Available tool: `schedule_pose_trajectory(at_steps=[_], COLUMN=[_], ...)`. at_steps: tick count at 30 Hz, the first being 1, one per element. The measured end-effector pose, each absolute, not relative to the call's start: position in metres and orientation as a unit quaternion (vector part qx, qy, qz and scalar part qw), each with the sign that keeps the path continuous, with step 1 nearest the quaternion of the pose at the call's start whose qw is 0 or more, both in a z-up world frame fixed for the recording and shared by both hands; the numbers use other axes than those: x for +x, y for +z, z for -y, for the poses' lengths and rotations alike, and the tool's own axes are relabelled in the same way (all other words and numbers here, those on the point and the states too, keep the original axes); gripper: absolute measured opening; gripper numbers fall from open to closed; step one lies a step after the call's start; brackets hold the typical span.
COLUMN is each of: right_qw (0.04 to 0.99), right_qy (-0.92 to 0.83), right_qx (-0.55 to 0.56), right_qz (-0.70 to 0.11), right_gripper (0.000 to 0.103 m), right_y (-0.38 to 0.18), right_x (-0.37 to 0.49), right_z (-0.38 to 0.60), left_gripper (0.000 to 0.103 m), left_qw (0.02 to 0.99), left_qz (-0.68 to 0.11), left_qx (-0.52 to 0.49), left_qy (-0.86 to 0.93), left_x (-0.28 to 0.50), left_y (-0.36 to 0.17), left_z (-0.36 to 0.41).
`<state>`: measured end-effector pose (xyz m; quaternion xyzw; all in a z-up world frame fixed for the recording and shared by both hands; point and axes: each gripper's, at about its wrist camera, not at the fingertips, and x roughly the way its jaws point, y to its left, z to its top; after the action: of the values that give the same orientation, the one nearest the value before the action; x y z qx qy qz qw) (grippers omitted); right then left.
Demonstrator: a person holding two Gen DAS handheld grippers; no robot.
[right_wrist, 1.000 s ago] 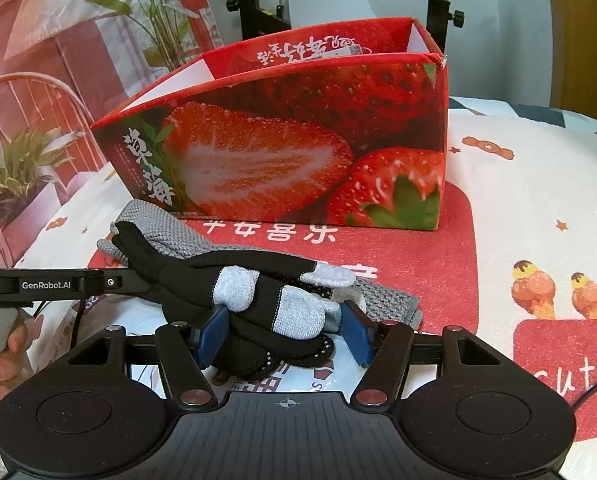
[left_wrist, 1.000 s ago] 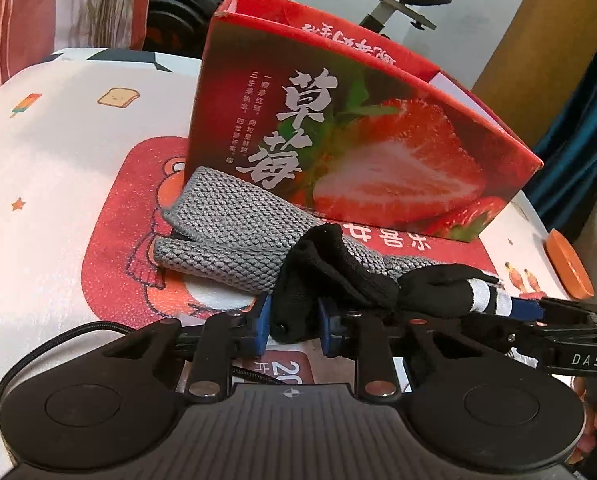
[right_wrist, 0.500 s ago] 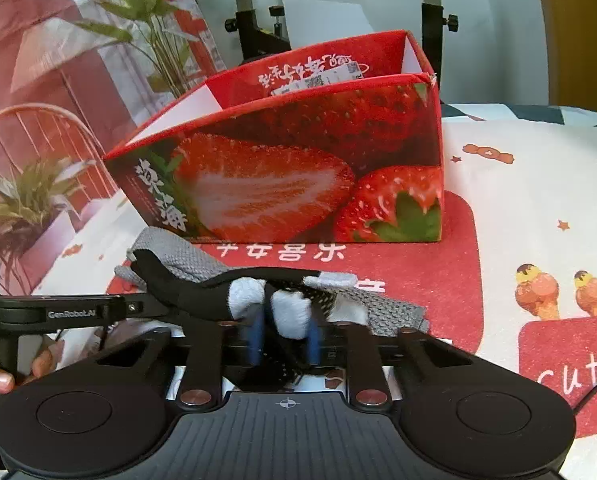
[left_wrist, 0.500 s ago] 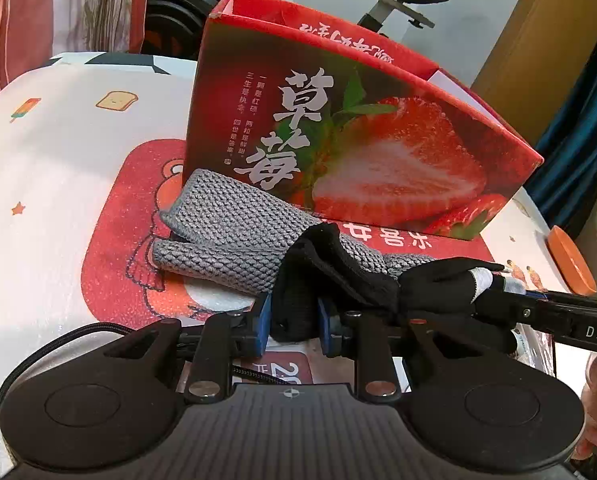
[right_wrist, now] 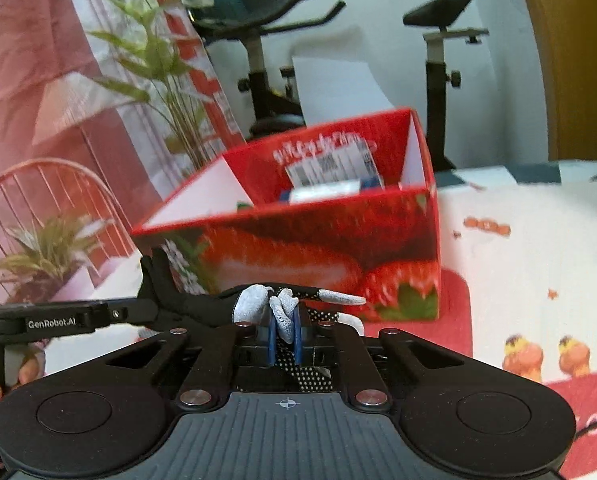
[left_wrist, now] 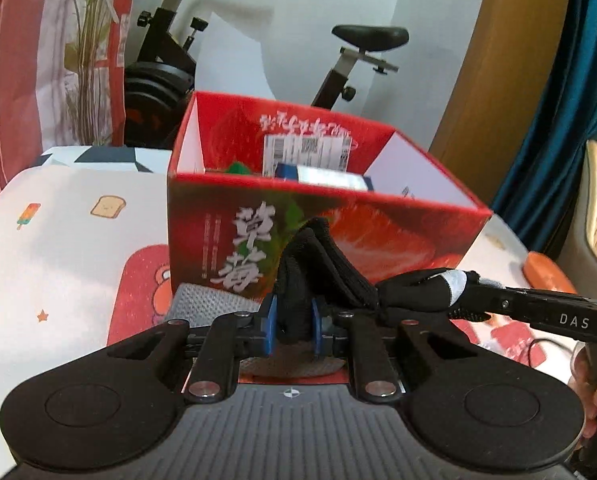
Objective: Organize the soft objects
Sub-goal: 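Lift the black glove with the left gripper over the red box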
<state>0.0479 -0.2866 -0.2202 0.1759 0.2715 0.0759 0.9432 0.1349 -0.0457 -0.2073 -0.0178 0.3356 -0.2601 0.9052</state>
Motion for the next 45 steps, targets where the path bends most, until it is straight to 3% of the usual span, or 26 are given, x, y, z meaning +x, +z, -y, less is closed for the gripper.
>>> schedule_pose_trajectory(at_steps=[17, 35, 45], right_qw=[0.966, 0.965, 0.947], right_qy=[0.086, 0.075, 0.091], right_qx=[0.144, 0.107, 0.091], right_qz=[-0.198, -0.229, -0.293], right_gripper=[0.008, 0.008, 0.007], right_y=[-0.153, -0.122, -0.13], right_x=[0.078, 0.159, 0.243], right_z=[0.3, 0.319, 0.333], left_gripper=[0.019, 0.018, 0.017], left_qw=[0.93, 0.918, 0.911], left_qz=[-0.24, -0.281, -0.322], left_qx=[-0.035, -0.061, -0.086], left_qy=[-0.278, -0.274, -0.244], left_x=[0.153, 0.229, 0.293], left_y=[-0.142, -0.137, -0.143], left_z=[0.057, 0.077, 0.094])
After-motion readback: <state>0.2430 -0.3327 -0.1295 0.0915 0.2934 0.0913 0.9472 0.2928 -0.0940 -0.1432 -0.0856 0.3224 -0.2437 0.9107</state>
